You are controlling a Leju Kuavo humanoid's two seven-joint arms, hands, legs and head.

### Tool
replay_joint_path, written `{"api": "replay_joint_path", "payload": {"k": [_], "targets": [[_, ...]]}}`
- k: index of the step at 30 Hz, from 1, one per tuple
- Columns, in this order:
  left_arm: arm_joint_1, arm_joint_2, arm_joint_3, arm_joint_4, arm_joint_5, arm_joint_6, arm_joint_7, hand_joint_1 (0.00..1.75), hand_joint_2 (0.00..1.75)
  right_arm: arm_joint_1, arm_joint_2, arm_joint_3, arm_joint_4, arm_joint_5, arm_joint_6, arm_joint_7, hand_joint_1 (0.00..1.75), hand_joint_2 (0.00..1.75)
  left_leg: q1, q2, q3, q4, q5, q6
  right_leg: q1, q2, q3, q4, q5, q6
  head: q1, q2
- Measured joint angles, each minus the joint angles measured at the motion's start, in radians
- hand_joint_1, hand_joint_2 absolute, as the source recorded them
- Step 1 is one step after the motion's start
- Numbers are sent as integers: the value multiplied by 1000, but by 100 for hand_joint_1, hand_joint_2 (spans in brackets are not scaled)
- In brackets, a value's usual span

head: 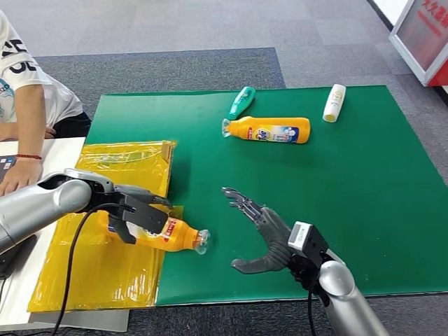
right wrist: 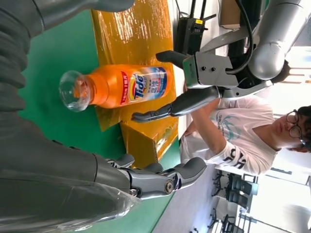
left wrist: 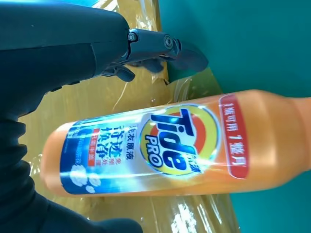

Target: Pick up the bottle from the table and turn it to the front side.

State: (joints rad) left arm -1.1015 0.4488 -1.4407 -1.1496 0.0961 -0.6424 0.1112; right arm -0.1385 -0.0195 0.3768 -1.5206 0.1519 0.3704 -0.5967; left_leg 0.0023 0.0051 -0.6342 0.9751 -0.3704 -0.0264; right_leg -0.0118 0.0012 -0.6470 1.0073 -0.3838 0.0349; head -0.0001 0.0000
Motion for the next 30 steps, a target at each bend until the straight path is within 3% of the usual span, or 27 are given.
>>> {"api": "replay_joint_path", "payload": {"k": [17,24,27,30], "targets": [[67,11,96,25,-20,45,-48,0,175,19,4,2,6,17,-3,-21,0,175,0,0,0,0,0,0,0,0,0,0,0,0,0,0],[73,-6,119,25,-41,52,-38,0,175,16,8,2,7,19,-3,-13,0,175,0,0,0,0,0,0,0,0,0,0,0,0,0,0],[86,-9,141,25,33,47,-60,0,175,17,8,3,7,19,-3,-12,0,175,0,0,0,0,0,0,0,0,0,0,0,0,0,0],[138,5,215,6,234,41,-143,0,175,19,8,3,11,16,-5,-24,0,175,0,0,0,0,0,0,0,1,0,0,0,0,0,0]]}}
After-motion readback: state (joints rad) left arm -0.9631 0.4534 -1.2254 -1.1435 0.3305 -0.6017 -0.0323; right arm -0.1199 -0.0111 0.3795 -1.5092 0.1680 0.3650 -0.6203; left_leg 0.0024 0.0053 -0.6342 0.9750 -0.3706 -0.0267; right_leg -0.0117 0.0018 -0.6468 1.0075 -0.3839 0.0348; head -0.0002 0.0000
